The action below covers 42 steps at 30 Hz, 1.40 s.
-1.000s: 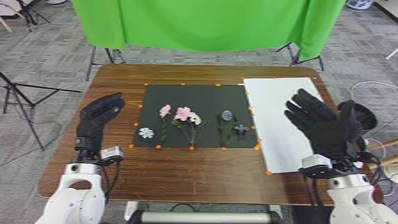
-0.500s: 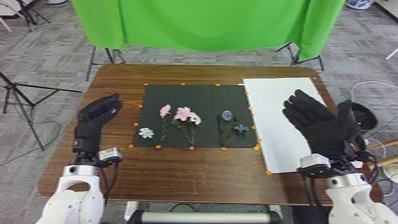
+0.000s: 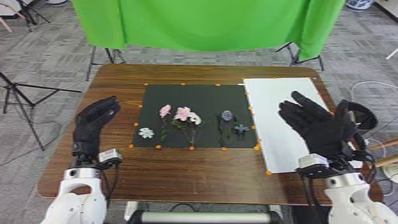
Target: Arrange flowers
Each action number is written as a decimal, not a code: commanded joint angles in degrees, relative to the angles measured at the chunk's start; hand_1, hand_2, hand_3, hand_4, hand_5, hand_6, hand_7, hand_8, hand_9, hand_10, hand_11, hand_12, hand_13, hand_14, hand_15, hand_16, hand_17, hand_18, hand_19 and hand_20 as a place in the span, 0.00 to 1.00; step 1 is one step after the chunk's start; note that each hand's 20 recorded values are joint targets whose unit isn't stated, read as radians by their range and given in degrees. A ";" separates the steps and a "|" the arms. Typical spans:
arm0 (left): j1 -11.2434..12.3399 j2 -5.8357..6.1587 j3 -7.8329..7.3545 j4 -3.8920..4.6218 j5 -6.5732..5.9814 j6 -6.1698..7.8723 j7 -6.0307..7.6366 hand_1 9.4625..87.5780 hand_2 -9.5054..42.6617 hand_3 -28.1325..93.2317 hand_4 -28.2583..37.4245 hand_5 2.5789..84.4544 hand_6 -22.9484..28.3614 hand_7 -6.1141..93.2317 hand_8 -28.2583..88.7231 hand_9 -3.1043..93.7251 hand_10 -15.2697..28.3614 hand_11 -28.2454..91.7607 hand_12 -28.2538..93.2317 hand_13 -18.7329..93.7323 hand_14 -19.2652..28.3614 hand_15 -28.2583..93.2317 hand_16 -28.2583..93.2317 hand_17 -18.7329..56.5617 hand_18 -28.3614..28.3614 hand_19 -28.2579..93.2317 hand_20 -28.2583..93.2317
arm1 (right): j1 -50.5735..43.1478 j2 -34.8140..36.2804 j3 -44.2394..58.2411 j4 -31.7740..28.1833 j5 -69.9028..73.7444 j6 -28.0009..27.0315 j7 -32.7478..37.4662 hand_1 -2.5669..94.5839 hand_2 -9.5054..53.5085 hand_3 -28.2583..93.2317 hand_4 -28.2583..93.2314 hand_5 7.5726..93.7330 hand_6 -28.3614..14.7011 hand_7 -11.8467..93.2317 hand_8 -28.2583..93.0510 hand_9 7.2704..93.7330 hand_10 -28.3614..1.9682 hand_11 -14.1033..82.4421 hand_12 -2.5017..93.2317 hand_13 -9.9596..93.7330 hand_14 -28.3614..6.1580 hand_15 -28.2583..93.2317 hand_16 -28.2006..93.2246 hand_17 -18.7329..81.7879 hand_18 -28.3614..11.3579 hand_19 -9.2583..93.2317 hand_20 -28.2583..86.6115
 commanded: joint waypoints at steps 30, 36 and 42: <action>1.33 -0.39 5.17 -0.57 -10.44 14.30 6.60 0.44 0.05 0.81 0.28 0.35 0.40 0.31 0.14 0.34 0.56 0.44 0.33 0.56 0.72 0.54 0.18 0.54 0.80 0.65 0.42 | -0.95 -0.02 -2.18 -2.89 6.07 13.17 0.43 0.07 0.18 0.85 0.09 0.37 0.66 0.22 0.17 0.40 0.43 0.20 0.22 0.47 0.36 0.33 0.41 0.35 0.33 0.15 0.49; 2.68 -0.36 3.88 -0.76 -9.38 10.24 5.13 0.40 0.10 0.80 0.25 0.55 0.45 0.29 0.16 0.51 0.62 0.46 0.34 0.59 0.74 0.52 0.19 0.53 0.81 0.64 0.34 | -0.56 0.32 -2.73 -2.51 6.43 12.91 1.40 0.07 0.18 0.85 0.08 0.38 0.66 0.22 0.17 0.43 0.42 0.20 0.22 0.47 0.36 0.33 0.41 0.35 0.33 0.15 0.49; 2.54 0.00 3.47 -0.76 -9.03 8.69 4.50 0.37 0.13 0.81 0.24 0.58 0.45 0.29 0.16 0.53 0.63 0.46 0.35 0.58 0.74 0.51 0.20 0.51 0.80 0.60 0.34 | -1.89 0.81 -0.69 -2.63 3.37 11.53 1.13 0.07 0.18 0.85 0.08 0.41 0.65 0.23 0.17 0.45 0.41 0.21 0.22 0.47 0.36 0.33 0.41 0.35 0.32 0.15 0.49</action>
